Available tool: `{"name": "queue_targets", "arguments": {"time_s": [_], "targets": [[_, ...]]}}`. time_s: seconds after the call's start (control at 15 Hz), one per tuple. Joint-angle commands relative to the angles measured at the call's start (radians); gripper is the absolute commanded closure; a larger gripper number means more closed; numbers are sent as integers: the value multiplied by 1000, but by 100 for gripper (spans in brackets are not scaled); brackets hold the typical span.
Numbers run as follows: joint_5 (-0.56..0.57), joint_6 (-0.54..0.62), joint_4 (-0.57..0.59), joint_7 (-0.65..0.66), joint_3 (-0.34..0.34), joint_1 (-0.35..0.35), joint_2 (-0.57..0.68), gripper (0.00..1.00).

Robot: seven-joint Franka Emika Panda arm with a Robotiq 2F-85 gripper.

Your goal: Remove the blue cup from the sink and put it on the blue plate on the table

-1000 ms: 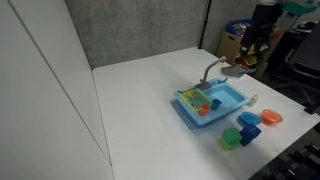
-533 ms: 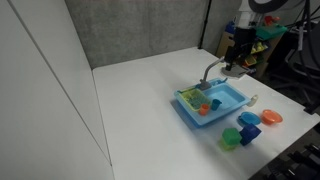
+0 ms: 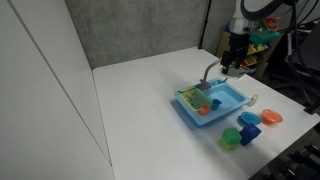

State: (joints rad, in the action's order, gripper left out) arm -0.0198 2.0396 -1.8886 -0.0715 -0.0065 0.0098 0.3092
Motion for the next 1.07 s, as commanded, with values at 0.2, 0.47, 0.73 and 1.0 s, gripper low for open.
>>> {"name": "queue_targets", "arguments": {"time_s": [0.2,0.47,0.73,1.0], "targets": [[4,63,-10,8,16,2,37,0],[8,129,2,17,20,8,84,0],[10,174,14,21,28,22,136,0],[6,203,8,36,35,38,175,0]]}}
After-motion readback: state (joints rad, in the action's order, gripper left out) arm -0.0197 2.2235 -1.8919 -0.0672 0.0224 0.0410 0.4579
